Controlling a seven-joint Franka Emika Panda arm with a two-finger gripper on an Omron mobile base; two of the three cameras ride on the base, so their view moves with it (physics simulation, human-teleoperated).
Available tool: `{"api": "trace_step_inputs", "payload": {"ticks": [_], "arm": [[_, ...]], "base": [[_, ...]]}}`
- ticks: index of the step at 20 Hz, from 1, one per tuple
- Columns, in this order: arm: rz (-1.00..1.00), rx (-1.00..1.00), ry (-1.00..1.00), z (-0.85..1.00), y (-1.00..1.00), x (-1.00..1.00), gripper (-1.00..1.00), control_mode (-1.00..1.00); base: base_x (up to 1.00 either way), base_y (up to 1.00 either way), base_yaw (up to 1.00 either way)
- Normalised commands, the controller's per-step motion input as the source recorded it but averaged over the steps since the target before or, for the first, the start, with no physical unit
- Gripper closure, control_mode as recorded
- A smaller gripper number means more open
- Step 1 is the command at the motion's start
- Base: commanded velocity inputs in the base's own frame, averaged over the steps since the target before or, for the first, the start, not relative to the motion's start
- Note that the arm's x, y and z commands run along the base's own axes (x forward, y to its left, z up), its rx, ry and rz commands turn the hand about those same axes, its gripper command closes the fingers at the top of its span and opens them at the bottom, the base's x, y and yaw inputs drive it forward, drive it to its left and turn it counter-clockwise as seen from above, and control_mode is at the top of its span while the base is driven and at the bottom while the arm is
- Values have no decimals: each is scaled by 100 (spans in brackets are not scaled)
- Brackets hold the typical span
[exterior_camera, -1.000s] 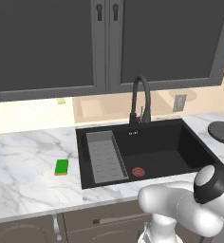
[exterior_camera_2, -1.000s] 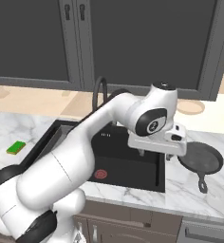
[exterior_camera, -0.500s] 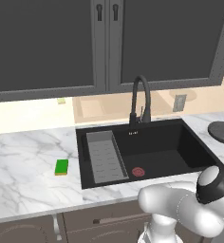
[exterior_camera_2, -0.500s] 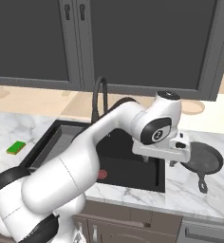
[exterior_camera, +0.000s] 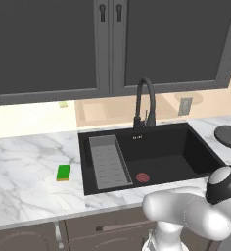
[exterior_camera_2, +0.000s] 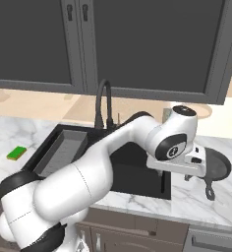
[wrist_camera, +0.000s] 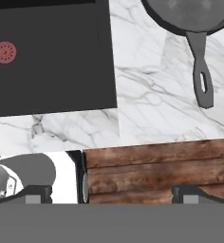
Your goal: Pick the pan and sponge and place them into the sink. Then turn on the water.
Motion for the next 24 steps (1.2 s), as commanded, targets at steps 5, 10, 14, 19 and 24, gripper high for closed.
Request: {"api": "trace_step_inputs", "payload": {"ticks": [5,10,14,19,24], "arm": [[0,0,0,-26,-37,14,-100,-100],[3,0,-1,-12,-27,25,-100,-100],[4,0,0,-9,-30,27,-100,-100],[4,0,0,0,-28,18,-100,-100],[4,0,0,-5,-31,9,-100,-100]], "base": [[0,0,0],[0,0,0],[0,0,0],[0,0,0],[0,0,0]]}}
